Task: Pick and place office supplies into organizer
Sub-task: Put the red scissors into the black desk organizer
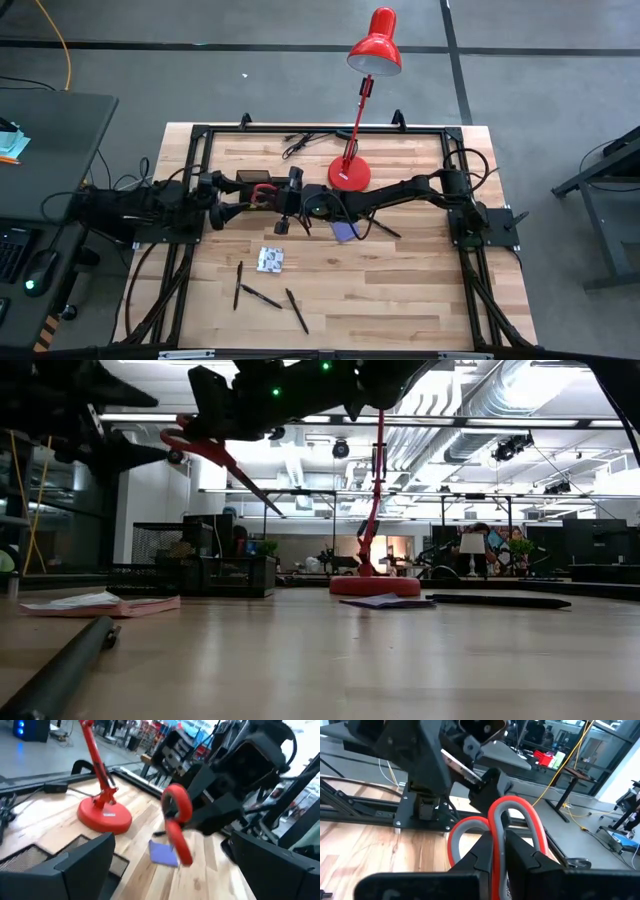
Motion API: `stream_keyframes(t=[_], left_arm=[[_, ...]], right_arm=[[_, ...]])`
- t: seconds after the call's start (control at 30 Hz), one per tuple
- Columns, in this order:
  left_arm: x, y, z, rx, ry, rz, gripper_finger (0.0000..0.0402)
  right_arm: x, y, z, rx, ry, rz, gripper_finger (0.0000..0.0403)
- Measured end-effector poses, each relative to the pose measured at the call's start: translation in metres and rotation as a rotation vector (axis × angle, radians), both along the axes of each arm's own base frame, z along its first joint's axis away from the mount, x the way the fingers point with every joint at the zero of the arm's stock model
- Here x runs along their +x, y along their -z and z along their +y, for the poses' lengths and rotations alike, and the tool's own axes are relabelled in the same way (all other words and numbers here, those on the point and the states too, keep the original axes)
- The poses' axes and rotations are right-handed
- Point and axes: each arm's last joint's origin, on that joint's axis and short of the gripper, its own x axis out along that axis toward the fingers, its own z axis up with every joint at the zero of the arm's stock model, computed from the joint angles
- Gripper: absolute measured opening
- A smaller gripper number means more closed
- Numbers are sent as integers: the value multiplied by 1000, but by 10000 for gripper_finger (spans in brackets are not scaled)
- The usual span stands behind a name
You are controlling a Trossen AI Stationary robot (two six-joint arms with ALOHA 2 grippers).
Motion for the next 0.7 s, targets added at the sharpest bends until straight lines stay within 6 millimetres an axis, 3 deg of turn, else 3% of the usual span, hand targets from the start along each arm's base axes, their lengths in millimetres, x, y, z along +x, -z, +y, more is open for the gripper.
stream_keyframes(t=[0.6,0.7], left_arm=[[31,14,2,-3,-38,146,380],[34,15,2,-4,-38,156,365]], right_arm=[[0,0,0,0,0,1,17],[0,1,0,-1,0,8,17]])
